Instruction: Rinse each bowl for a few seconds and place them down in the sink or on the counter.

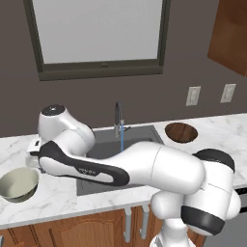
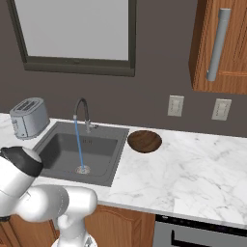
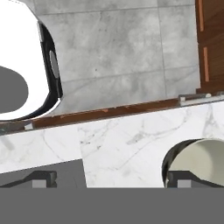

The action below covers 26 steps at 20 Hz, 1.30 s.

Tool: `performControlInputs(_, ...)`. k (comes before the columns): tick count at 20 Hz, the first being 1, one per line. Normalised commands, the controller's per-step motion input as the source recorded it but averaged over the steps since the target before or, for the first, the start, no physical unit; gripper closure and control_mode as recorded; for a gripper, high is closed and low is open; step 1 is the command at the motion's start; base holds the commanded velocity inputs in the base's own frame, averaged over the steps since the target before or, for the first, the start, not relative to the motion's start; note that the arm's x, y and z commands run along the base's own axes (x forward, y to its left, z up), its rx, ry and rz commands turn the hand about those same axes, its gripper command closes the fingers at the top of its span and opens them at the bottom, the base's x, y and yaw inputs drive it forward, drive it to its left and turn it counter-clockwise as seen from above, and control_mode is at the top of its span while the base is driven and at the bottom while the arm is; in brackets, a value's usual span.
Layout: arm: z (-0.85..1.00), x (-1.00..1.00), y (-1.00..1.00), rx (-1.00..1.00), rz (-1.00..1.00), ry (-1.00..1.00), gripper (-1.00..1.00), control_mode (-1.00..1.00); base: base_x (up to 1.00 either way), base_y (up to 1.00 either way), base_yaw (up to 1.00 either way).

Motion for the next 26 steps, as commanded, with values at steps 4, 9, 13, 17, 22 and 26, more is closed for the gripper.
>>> performControlInputs(4,-0.32,0.13,0.05,0.00,0.01,0.00,-1.00,-1.00,0.00,0.00,0.00)
performControlInputs(9,-0.23,0.16,0.08,0.00,0.02,0.00,-1.00,-1.00,0.00,0.00,0.00)
performControlInputs(13,-0.22,0.16,0.08,0.00,0.00,0.00,-1.00,-1.00,0.00,0.00,0.00)
performControlInputs(17,-0.21,0.22,0.12,0.00,0.00,0.00,-1.00,-1.00,0.00,0.00,0.00)
performControlInputs(22,-0.19,0.19,0.21,0.00,0.00,0.00,-1.00,-1.00,0.00,0.00,0.00)
performControlInputs(26,-0.14,0.18,0.33,0.00,0.00,0.00,-1.00,-1.00,0.00,0.00,0.00)
